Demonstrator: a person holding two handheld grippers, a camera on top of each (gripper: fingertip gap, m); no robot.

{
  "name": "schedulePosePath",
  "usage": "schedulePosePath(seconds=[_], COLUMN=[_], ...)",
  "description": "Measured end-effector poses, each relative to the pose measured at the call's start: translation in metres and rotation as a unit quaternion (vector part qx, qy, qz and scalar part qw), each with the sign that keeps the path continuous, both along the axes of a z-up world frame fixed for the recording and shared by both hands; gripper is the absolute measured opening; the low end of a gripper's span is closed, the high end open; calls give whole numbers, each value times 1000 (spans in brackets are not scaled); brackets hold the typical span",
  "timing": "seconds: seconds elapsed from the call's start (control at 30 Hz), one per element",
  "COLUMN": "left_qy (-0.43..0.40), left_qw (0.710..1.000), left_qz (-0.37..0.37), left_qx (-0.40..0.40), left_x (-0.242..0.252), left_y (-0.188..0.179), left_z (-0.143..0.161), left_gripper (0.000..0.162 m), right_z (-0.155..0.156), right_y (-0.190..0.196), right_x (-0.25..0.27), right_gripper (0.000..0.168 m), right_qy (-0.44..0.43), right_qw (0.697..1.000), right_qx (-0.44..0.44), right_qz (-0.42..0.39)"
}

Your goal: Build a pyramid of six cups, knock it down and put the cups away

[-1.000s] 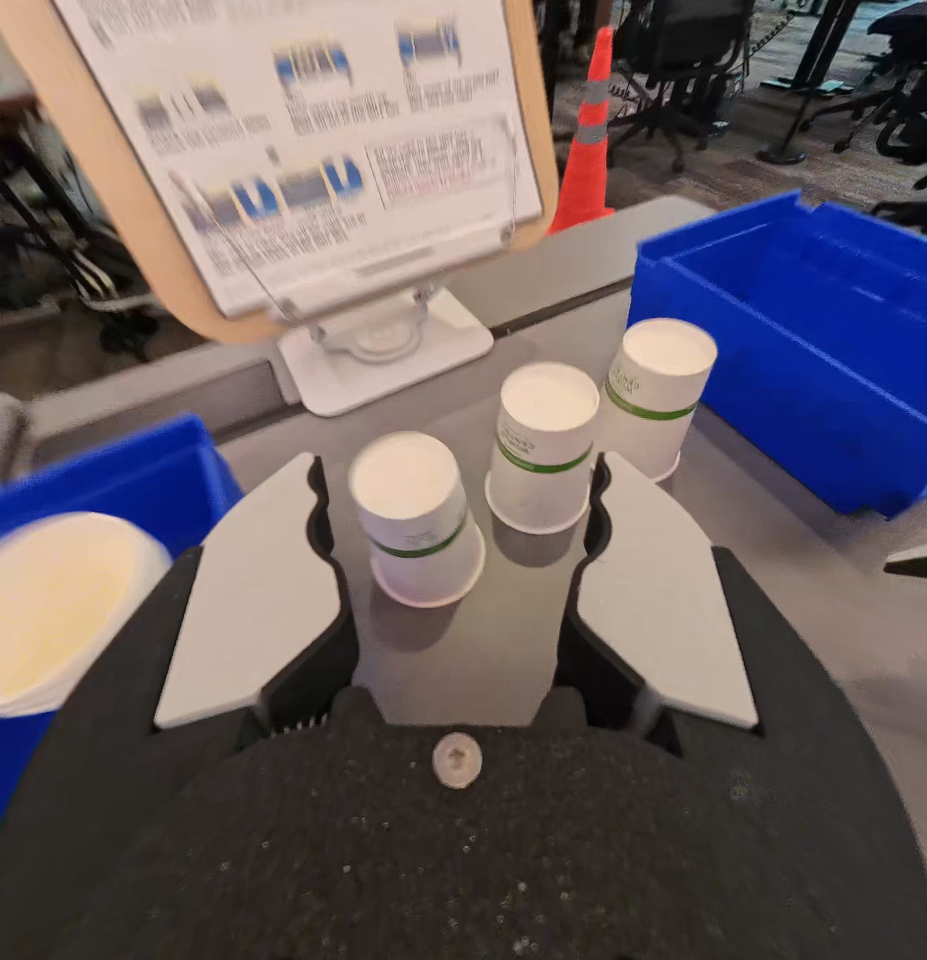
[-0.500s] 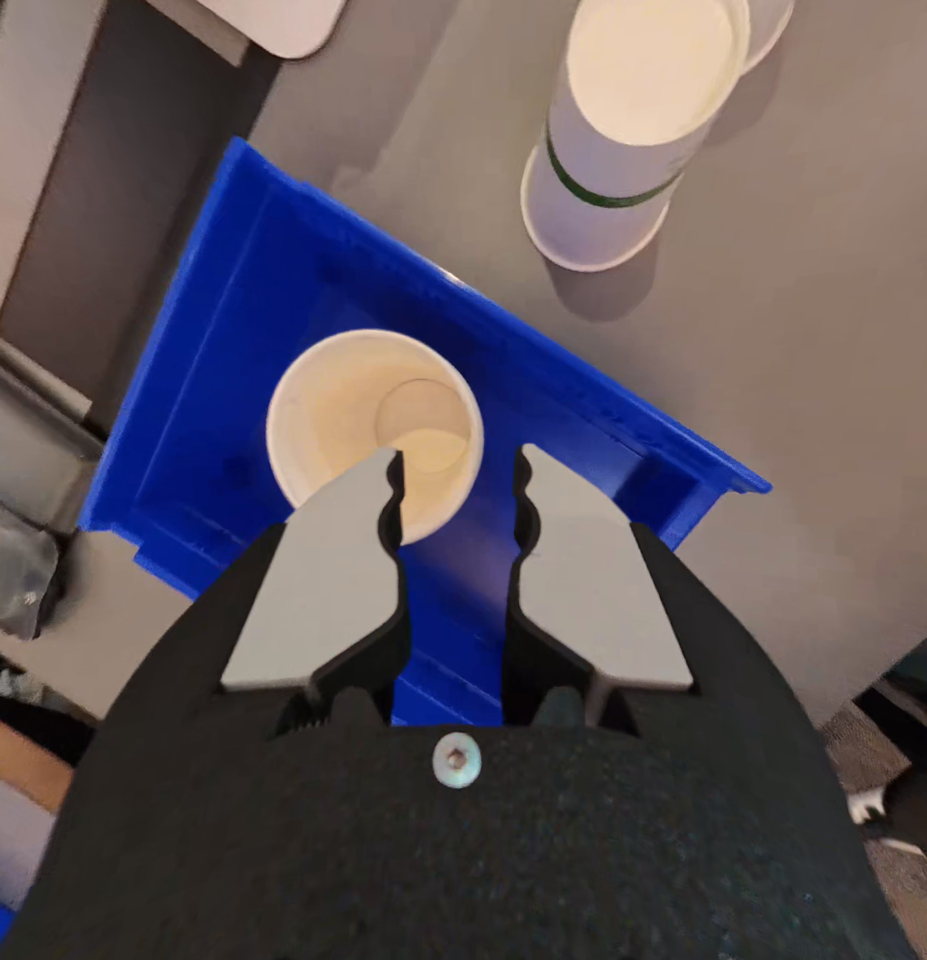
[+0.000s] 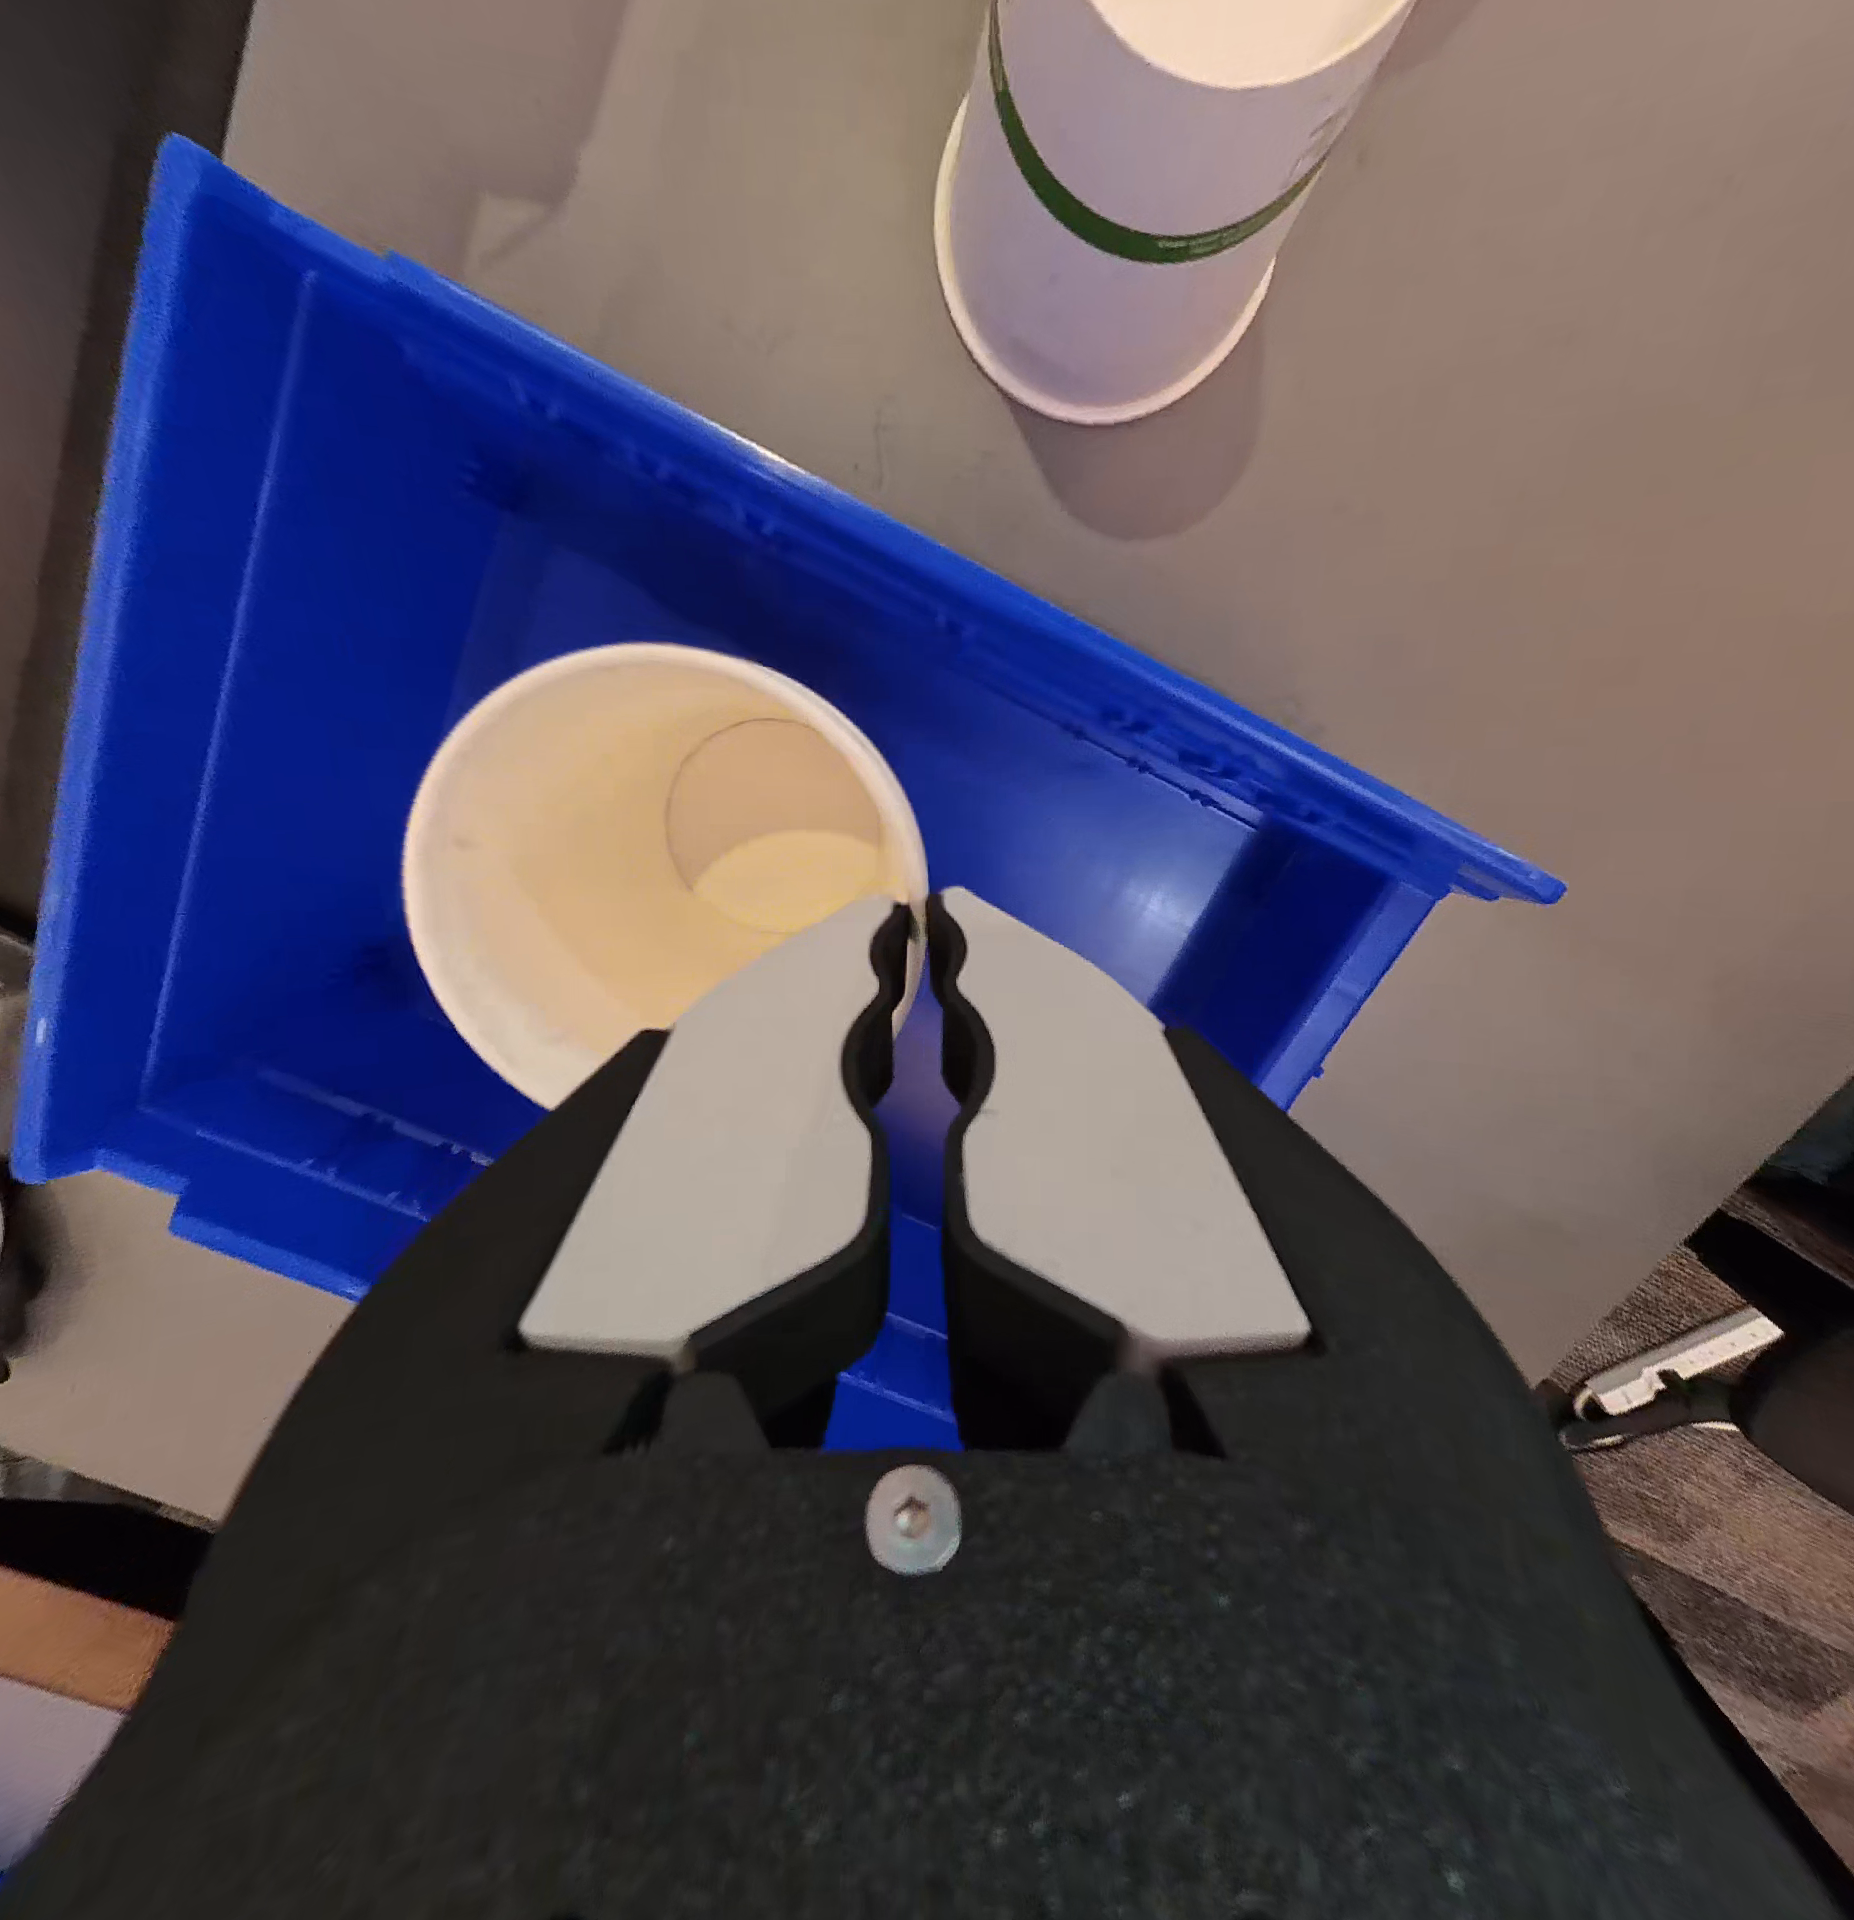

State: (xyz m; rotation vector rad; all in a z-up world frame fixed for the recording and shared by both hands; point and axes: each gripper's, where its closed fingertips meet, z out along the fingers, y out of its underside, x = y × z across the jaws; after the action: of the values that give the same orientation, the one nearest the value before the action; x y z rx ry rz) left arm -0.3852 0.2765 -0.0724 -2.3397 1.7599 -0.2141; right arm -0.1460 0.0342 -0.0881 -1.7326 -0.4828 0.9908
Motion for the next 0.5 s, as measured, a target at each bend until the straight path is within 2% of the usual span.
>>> schedulePosePath(seconds=[0.2, 0.5], left_qy=[11, -40], left_qw=[1000, 997], left_qz=[5, 12], left_qx=[26, 66], left_x=[-2, 3], left_y=[7, 5], left_z=[7, 59], left_gripper=[3, 3], right_z=[0, -1], right_y=[0, 3], right_x=[2, 9], right_gripper=[66, 65], right_qy=[-1, 23], right_qw=[1000, 1000], right_qx=[-1, -16], right_qz=[-1, -7])
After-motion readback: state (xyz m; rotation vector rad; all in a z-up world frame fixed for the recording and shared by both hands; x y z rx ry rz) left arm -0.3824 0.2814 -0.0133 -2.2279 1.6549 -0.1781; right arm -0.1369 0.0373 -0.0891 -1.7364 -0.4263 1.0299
